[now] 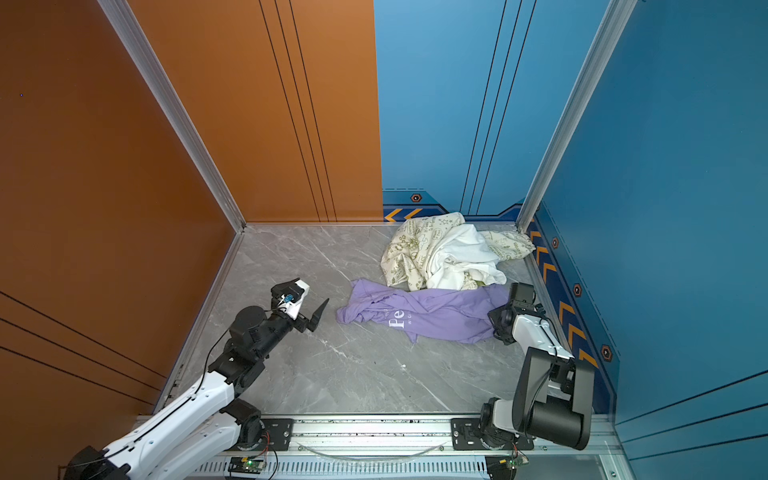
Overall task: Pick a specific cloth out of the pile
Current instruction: 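Grasp the T-shirt sleeve edge with the right gripper, then lift the T-shirt with the right gripper and drop it nearer the left gripper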
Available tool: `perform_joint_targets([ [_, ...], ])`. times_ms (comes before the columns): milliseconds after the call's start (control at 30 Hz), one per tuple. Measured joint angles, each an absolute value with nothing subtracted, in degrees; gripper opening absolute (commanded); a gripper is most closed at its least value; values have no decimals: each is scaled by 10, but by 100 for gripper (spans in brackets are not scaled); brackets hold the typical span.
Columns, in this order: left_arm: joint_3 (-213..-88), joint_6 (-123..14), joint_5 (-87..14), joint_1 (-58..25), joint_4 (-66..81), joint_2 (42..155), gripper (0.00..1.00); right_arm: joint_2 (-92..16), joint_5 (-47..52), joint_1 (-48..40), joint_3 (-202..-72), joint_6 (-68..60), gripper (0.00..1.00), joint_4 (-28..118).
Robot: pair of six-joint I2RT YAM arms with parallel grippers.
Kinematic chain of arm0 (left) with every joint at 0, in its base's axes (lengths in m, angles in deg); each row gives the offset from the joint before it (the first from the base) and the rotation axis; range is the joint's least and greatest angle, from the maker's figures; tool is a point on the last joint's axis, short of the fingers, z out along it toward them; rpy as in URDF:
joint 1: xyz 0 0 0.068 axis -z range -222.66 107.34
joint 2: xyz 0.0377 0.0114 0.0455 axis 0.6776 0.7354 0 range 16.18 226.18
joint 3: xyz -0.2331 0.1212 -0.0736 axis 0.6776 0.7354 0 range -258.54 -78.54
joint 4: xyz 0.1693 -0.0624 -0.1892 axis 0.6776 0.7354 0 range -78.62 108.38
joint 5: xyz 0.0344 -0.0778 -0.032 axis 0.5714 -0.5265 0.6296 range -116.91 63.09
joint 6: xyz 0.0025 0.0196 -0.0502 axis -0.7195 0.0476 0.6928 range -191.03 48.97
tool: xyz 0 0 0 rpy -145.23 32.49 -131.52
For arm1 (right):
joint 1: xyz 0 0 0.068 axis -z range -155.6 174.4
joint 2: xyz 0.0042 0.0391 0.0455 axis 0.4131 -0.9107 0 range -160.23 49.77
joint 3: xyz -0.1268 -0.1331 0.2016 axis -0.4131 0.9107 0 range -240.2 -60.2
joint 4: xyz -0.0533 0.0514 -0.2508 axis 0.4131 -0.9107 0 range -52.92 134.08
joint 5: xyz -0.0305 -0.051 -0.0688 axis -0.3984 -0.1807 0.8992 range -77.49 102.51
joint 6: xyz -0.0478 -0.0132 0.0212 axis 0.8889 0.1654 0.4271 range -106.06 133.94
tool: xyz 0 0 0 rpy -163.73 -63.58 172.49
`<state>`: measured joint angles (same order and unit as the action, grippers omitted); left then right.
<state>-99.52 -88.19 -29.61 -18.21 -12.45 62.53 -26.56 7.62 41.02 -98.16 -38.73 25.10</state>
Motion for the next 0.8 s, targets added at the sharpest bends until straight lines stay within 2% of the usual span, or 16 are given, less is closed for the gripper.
perform_joint_targets([
  [267,-995,-882,-282,-182,-125,625,98,-124,67,402,-977,-399,0,295],
  [433,-995,-882,-274,-182,-125,625,98,-58,78,367,-978,-395,0,330],
  [800,-995,-882,-269,-182,-125,625,98,-41,121,194,-1076,-312,0,388],
])
